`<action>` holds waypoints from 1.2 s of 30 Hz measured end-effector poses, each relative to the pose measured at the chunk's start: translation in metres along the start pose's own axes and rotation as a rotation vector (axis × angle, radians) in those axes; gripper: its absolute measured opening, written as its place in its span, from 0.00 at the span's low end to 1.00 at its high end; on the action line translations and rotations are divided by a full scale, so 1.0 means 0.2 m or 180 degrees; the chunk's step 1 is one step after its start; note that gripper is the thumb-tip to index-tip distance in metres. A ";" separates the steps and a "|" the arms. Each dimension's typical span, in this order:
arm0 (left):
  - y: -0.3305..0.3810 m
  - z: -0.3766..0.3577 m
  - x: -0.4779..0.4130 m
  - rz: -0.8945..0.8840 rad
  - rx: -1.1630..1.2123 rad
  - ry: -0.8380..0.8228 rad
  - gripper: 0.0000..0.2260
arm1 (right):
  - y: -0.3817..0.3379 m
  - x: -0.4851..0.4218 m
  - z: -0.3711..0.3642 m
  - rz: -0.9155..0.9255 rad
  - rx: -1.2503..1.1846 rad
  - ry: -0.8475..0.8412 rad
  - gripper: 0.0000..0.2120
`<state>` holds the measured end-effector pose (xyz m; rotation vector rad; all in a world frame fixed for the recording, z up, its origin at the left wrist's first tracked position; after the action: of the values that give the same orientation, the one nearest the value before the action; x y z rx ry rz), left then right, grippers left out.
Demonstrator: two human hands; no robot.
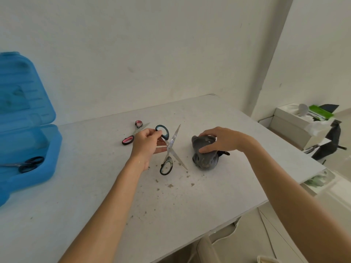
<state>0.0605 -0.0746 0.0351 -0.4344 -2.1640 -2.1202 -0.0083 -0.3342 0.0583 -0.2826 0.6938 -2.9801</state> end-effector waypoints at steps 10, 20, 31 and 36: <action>0.04 0.03 0.04 -0.0016 0.0105 0.0072 0.09 | -0.01 -0.01 -0.08 -0.0443 -0.1098 0.0766 0.17; 0.02 0.13 0.05 0.0069 0.0714 0.0105 0.09 | -0.04 0.05 -0.07 -0.0073 -0.2947 0.2217 0.17; -0.02 0.21 0.08 0.0202 0.1454 0.0162 0.07 | -0.09 0.02 -0.15 -0.0199 -0.4123 0.2451 0.05; -0.02 0.22 0.09 0.0315 0.1474 0.0139 0.10 | -0.13 0.01 -0.16 -0.0355 -0.4311 0.2430 0.06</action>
<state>0.0485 -0.0293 0.0340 -0.4329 -2.4459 -1.4943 -0.0166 -0.2977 0.0407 0.8264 2.6613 -2.0496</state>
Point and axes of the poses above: each hand's wrist, its own x-axis away from the middle knuckle, its own z-axis out of the back of the hand, y = z × x, the point moved 2 cm from there along -x, towards the middle knuckle, and after that the axes turned 8 degrees about z, right-handed, at the moved point
